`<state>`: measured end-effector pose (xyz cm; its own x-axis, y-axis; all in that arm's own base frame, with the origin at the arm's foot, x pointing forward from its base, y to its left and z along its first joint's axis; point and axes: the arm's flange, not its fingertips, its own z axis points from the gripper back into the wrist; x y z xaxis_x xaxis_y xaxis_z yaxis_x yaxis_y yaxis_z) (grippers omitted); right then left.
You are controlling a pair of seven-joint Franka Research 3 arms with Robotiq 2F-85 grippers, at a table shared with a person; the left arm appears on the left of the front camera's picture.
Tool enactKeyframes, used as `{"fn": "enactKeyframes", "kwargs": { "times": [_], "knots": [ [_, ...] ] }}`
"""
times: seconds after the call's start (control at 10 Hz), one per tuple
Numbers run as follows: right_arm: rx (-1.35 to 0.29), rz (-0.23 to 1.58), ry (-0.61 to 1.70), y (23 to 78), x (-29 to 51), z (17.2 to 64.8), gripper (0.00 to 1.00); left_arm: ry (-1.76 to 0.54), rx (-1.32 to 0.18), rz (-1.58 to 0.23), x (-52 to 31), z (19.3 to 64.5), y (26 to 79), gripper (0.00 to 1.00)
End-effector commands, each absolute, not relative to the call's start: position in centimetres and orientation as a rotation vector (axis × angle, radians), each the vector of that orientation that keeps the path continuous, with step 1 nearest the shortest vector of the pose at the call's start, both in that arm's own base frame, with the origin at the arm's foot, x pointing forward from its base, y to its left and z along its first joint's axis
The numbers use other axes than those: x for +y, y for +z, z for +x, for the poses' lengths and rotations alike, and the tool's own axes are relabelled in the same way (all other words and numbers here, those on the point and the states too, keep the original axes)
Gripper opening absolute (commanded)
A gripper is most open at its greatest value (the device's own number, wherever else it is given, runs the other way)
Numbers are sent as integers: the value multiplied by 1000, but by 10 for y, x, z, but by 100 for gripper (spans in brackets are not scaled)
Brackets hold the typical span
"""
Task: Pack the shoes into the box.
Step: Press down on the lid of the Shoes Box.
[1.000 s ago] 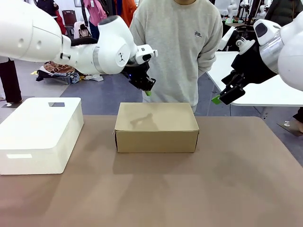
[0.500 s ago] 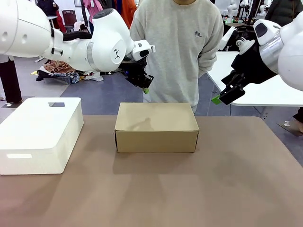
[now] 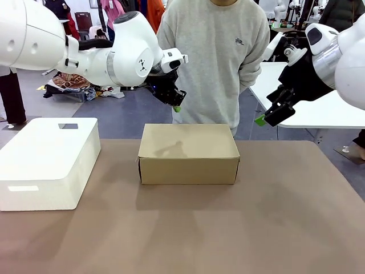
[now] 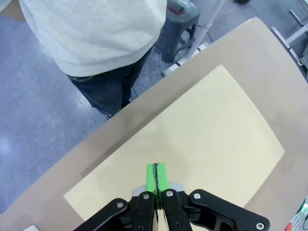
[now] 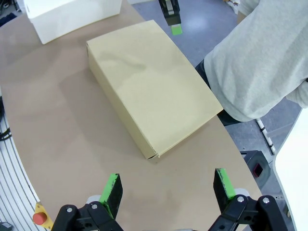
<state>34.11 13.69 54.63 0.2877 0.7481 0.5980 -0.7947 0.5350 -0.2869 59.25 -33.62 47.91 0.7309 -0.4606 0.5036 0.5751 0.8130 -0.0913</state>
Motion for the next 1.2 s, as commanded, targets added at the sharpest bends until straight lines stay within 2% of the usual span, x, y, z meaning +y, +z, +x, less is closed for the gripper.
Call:
{"fn": "enactKeyframes", "kwargs": {
  "times": [0.0, 0.4, 0.7, 0.8, 1.0, 1.1],
  "knots": [
    [-754, 71, 1013, 546, 138, 340, 100, -576, -483, -249, -336, 592, 478, 0],
    [-754, 71, 1013, 546, 138, 340, 100, -667, -478, -169, -274, 490, 507, 0],
    [-754, 71, 1013, 546, 138, 340, 100, -701, -545, -161, -229, 439, 526, 0],
    [-754, 71, 1013, 546, 138, 340, 100, -737, -534, -157, -213, 426, 531, 11],
    [-754, 71, 1013, 546, 138, 340, 100, -878, -500, -183, -187, 414, 538, 50],
    [-754, 71, 1013, 546, 138, 340, 100, -874, -503, -186, -176, 413, 542, 69]
  ]
}}
